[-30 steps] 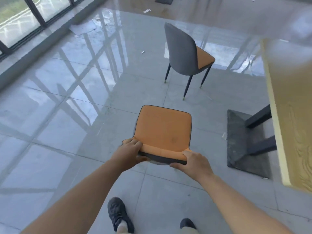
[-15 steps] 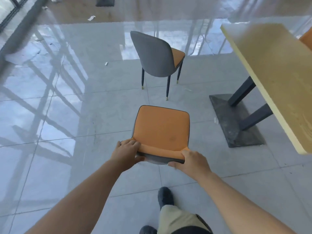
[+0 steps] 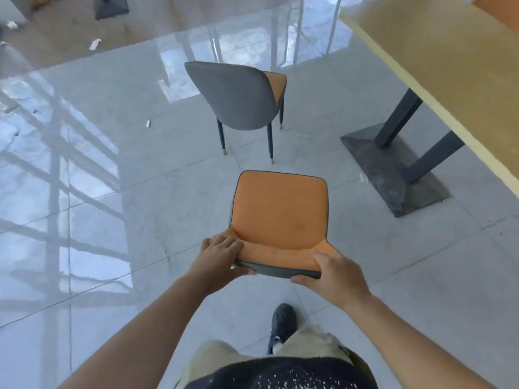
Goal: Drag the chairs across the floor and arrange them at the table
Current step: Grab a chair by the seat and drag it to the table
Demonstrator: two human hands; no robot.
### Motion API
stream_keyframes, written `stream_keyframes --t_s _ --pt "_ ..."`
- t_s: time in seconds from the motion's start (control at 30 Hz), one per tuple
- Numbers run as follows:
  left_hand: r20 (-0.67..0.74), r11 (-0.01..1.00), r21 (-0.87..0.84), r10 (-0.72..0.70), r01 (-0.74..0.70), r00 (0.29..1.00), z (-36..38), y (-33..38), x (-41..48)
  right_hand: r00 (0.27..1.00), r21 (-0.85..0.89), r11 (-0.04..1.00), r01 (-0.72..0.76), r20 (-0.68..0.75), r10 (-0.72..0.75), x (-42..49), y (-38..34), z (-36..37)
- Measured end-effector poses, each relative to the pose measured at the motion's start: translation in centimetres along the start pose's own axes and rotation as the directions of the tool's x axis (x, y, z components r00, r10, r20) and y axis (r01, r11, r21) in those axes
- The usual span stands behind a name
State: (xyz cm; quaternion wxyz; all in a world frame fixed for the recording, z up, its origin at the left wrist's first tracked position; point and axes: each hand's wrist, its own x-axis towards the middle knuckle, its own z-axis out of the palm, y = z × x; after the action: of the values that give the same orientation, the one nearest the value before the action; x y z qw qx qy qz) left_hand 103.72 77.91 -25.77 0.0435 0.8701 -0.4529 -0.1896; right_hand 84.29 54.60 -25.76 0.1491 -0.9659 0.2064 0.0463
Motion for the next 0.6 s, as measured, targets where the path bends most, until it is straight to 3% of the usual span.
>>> stream_keyframes --t_s 0.3,0.6 --pt "0.106 0.972 0.069 0.218 -0.226 0.97 -2.1 -9.4 3.5 0.964 0.092 0.96 -0.263 0.062 0.258 2.1 -8.8 2.9" --pt "0.216 0.856 0.034 0.497 -0.515 0.84 -5.7 -16.9 7.7 0.839 0.287 0.805 -0.519 -0.006 0.543 3.2 -19.6 4.8"
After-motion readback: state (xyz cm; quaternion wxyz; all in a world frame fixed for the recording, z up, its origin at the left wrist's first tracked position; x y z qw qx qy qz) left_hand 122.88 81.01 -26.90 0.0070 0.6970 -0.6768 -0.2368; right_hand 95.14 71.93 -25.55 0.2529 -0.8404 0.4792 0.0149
